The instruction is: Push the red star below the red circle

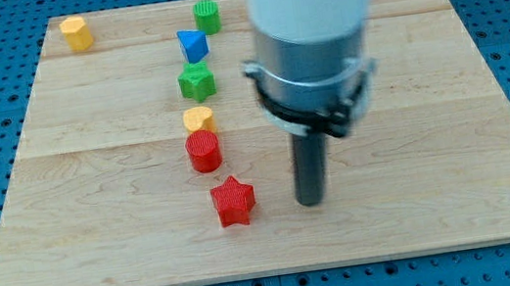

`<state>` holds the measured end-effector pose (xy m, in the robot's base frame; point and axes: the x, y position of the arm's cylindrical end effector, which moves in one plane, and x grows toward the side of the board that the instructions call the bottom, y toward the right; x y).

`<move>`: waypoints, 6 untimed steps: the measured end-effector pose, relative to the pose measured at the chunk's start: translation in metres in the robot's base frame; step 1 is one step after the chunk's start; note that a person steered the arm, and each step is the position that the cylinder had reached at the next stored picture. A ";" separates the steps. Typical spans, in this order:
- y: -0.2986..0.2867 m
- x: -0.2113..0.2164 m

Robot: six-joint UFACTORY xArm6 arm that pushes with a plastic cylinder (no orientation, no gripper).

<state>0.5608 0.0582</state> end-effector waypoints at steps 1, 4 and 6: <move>-0.022 0.015; -0.096 0.015; -0.126 0.003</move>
